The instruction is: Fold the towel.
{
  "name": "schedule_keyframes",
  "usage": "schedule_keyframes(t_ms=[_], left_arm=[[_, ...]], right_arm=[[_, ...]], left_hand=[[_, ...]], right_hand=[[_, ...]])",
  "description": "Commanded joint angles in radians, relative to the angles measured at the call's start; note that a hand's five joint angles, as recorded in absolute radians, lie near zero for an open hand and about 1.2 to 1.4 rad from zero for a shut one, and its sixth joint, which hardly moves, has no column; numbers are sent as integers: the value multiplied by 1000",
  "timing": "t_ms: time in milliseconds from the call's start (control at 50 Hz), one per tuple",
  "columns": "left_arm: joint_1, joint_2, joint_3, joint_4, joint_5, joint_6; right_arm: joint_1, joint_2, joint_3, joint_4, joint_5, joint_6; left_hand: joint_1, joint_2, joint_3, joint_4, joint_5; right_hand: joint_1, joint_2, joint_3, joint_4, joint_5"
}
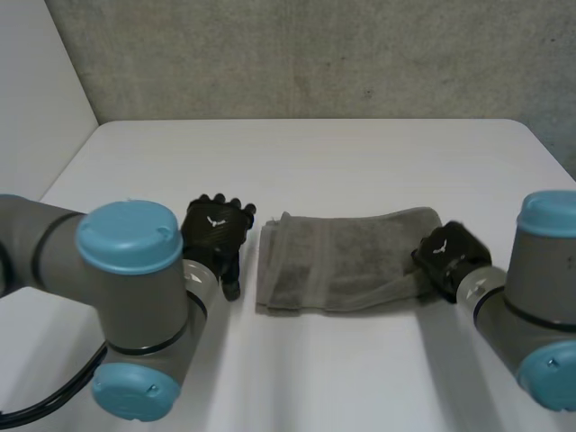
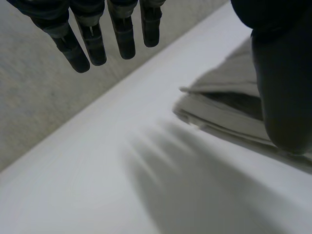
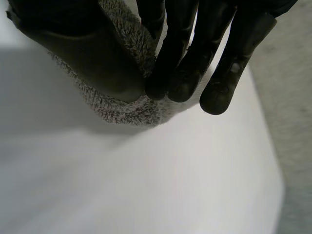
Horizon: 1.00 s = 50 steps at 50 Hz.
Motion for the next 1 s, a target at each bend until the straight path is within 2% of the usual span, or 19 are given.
schedule_keyframes(t_ms=[20,80,140,240,300,360,420,440,460,500,520,540,560,580,600,640,740,860,1000], left_arm=[[32,106,-5,41,2,-3],[55,120,-2,47,2,-2],[110,146,2,55,2,-5],[142,154,22,61,0,-58],[151,153,24,61,2,-90],[156,153,21,61,3,-109],[156,151,16,59,3,-112],[155,150,15,59,5,-114],[148,150,13,59,5,-114],[144,150,13,61,5,-114],[141,146,15,61,6,-114],[141,146,15,61,6,-114],[138,142,21,61,8,-115],[132,139,27,62,15,-117],[132,139,27,62,15,-117],[110,128,48,62,46,-132],[86,107,81,59,81,-198],[50,44,122,50,87,-259],[23,-24,159,50,86,-261]], right_arm=[[87,-31,-137,3,-2,-101],[147,-25,-177,-3,-5,-104],[267,10,-257,-9,-4,-104],[492,218,-425,-6,-25,-111],[575,303,-473,-3,-45,-111],[592,343,-478,-6,-36,-108],[587,345,-473,-8,-27,-99],[581,338,-466,-9,-15,-90],[575,319,-451,-14,4,-72],[566,277,-431,-23,16,-32],[548,222,-403,-32,19,32],[548,222,-403,-33,19,33],[513,164,-376,-36,18,110],[470,116,-351,-36,16,191],[469,116,-351,-36,16,192],[390,59,-313,-26,16,336],[327,26,-276,-2,1,477],[230,32,-262,55,-53,522],[202,79,-266,67,-84,569]], left_hand=[[-22,-36,-34,-28,-214],[-25,-39,-37,-31,-217],[-31,-45,-43,-37,-222],[-36,-51,-49,-43,-228],[-37,-51,-49,-43,-228],[-37,-51,-49,-43,-228],[-37,-51,-49,-43,-228],[-37,-51,-49,-43,-228],[-45,-59,-57,-51,-237],[-48,-62,-60,-54,-240],[-51,-65,-63,-57,-243],[-51,-65,-63,-57,-243],[-51,-65,-63,-57,-243],[-51,-65,-63,-57,-243],[-51,-65,-63,-57,-243],[-51,-65,-63,-57,-243],[-51,-65,-63,-57,-243],[-51,-65,-63,-57,-243],[-51,-65,-63,-57,-243]], right_hand=[[147,70,59,58,59],[147,70,59,58,59],[147,70,59,58,59],[147,70,59,58,59],[147,70,59,58,59],[147,70,59,58,59],[30,-46,-58,-58,-57],[-371,-447,-459,-460,-459],[-576,-652,-664,-664,-663],[-683,-760,-771,-772,-771],[-858,-934,-946,-946,-945],[-859,-936,-947,-948,-947],[-1025,-1101,-1113,-1114,-1113],[-1075,-1152,-1163,-1164,-1163],[-1075,-1152,-1163,-1164,-1163],[-1075,-1152,-1163,-1164,-1163],[-1075,-1152,-1163,-1164,-1163],[-1075,-1152,-1163,-1164,-1163],[-1075,-1152,-1163,-1164,-1163]])
